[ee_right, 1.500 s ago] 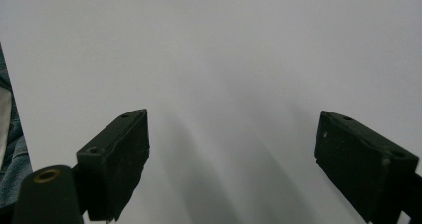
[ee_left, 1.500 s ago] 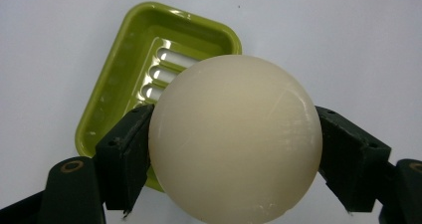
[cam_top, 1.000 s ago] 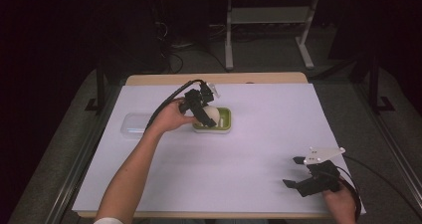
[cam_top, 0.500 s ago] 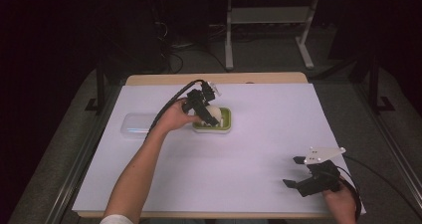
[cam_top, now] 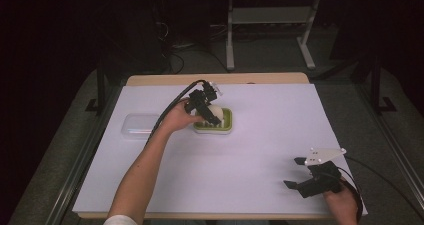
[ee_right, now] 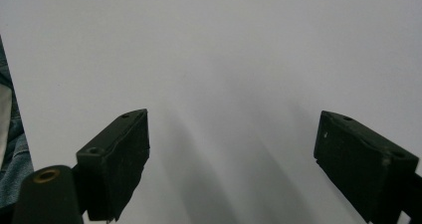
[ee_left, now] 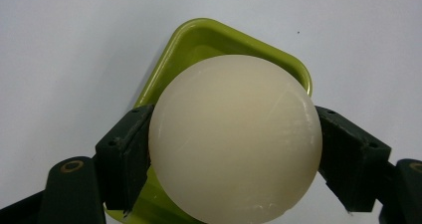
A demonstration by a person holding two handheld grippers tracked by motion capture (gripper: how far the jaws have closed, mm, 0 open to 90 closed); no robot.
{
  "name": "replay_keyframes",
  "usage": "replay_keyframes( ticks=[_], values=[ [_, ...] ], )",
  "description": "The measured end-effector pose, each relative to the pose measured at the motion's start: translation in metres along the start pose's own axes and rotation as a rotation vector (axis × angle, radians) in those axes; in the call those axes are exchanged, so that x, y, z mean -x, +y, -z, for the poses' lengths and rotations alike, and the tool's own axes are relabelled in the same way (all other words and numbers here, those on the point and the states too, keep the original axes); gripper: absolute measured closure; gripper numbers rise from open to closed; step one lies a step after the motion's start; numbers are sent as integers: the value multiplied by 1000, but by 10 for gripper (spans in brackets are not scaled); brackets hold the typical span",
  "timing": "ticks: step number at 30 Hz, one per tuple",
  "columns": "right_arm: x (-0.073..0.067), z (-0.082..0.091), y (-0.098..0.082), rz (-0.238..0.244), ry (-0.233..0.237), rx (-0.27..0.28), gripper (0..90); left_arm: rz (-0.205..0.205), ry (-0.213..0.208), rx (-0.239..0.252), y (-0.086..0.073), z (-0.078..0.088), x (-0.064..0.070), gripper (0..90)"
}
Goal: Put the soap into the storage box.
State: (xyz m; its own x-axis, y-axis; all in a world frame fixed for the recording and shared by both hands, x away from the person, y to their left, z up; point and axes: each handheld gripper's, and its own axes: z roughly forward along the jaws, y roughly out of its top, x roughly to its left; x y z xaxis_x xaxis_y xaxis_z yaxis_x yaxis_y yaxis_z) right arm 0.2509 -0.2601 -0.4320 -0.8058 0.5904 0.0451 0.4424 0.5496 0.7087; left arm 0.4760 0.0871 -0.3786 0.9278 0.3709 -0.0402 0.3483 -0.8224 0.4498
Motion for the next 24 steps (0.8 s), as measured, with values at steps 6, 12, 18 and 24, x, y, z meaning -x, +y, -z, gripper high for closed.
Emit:
replay_keyframes(
  ticks=[6,12,18,24],
  values=[
    [-1,0,0,-1,2,-2,135,7,2,-6,-1,-3,-3,223],
    [0,-1,0,-4,5,-1,135,17,-2,-15,-1,-8,-3,223],
    [0,0,0,2,4,1,135,18,-5,-16,1,-12,-2,222],
    [0,-1,0,0,6,-1,135,23,-8,-17,1,-14,-2,222]
  ],
)
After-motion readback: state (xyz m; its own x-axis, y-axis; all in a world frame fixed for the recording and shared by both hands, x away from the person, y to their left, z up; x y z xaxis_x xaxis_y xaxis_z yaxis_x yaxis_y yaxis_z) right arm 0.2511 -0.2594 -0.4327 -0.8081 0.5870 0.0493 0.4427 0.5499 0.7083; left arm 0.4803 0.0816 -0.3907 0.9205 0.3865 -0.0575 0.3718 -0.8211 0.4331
